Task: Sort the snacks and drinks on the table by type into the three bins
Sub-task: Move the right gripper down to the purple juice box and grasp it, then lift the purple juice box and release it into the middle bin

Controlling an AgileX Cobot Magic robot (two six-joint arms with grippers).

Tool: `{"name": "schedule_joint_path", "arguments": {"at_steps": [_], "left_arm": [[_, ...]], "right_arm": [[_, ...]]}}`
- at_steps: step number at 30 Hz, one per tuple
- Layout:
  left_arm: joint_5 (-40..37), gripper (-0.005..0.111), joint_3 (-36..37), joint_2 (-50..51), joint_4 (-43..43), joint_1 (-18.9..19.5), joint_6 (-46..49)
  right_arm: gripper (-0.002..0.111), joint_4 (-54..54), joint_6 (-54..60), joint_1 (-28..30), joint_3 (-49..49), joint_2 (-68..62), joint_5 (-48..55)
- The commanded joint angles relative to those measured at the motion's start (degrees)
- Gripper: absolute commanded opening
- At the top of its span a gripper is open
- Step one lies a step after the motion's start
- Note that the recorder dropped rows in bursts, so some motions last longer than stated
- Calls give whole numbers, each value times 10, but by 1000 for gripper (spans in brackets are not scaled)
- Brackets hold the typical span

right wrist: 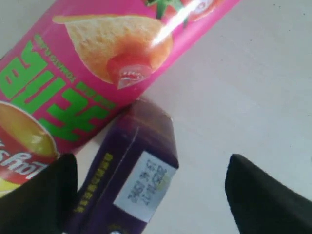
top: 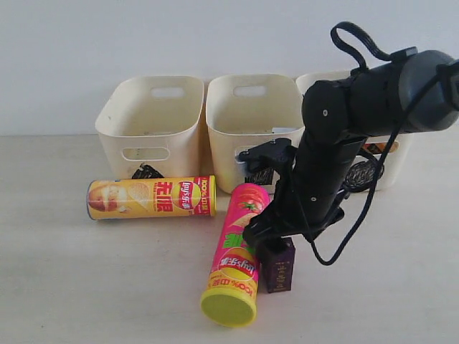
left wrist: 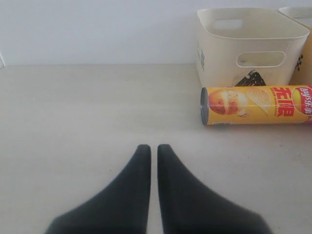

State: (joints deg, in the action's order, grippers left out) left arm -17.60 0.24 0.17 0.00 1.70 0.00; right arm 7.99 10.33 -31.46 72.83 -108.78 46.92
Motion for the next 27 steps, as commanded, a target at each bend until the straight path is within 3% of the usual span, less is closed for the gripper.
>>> {"name": "schedule_joint_path", "arguments": {"at_steps": [1, 2, 4, 27], "left_arm": [[8, 4, -2, -2, -4, 0, -5], [8, 4, -2, -2, -4, 0, -5], [8, 4, -2, -2, -4, 0, -5], [8, 4, -2, -2, -4, 0, -5]], "right_arm": [[51, -13, 2, -1, -2, 1, -5], [42, -13, 2, -1, -2, 1, -5], [39, -13, 2, -1, -2, 1, -6], [35, -28, 3, -1, -2, -30, -15]]}}
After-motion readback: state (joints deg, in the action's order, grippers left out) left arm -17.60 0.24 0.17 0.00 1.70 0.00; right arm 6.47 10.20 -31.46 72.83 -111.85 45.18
